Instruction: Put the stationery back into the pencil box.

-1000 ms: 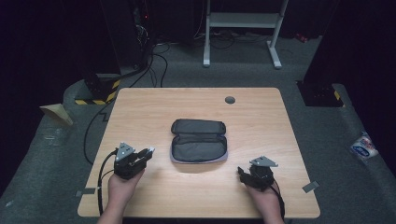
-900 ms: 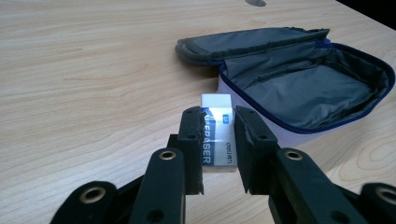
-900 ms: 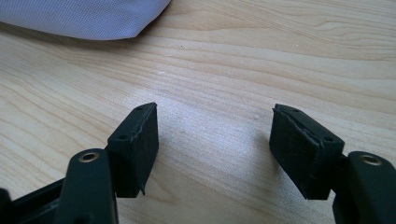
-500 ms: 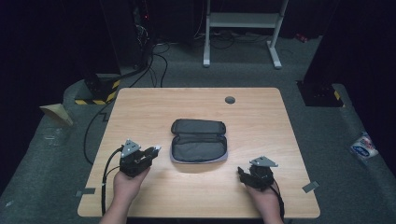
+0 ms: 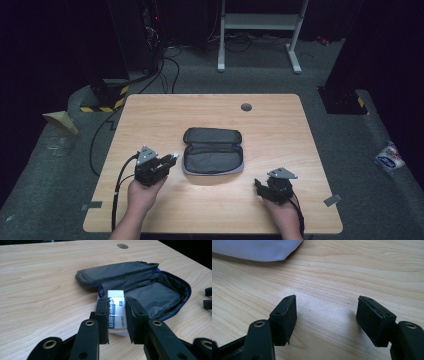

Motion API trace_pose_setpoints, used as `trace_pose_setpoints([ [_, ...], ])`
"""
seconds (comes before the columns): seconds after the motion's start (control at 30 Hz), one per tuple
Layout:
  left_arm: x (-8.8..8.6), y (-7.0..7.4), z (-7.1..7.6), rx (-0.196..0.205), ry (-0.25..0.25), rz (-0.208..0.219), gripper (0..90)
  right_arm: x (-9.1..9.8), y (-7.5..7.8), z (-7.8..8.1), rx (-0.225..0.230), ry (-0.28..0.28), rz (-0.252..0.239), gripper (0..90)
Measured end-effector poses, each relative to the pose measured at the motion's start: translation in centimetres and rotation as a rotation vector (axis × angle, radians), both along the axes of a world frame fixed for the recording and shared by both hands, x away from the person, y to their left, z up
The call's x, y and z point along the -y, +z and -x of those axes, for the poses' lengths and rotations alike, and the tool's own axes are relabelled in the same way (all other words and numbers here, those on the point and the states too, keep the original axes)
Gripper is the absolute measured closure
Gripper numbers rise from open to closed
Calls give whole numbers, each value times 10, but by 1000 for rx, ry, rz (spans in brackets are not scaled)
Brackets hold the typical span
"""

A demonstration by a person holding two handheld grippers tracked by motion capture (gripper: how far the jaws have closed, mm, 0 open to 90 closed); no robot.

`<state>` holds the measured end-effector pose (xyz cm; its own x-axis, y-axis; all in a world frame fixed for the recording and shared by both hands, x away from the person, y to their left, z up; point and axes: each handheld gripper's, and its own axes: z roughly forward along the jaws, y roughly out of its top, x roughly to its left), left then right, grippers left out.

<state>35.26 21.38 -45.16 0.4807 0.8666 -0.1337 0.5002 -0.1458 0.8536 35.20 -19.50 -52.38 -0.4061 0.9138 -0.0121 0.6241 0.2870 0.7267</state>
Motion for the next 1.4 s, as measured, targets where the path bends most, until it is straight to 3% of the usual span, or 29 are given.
trace_pose_setpoints([
  [0.43, 17, 11, -9, 27, -39, -20, 729, 0, 0, 0, 0, -1, 0, 328],
  [0.67, 29, 9, -15, 18, -58, -26, 729, 0, 0, 0, 0, 1, 2, 328],
  [0.83, 38, 6, -18, 6, -71, -24, 729, 0, 0, 0, 0, 1, 2, 328],
  [1.17, 56, -4, -28, -22, -96, -66, 728, 0, 0, 0, 1, 3, 3, 328],
  [1.3, 64, -12, -35, -47, -101, -113, 729, 0, 0, 0, 2, 3, 4, 328],
  [1.4, 65, -16, -38, -66, -108, -111, 728, 0, 0, 0, 2, 3, 4, 328],
])
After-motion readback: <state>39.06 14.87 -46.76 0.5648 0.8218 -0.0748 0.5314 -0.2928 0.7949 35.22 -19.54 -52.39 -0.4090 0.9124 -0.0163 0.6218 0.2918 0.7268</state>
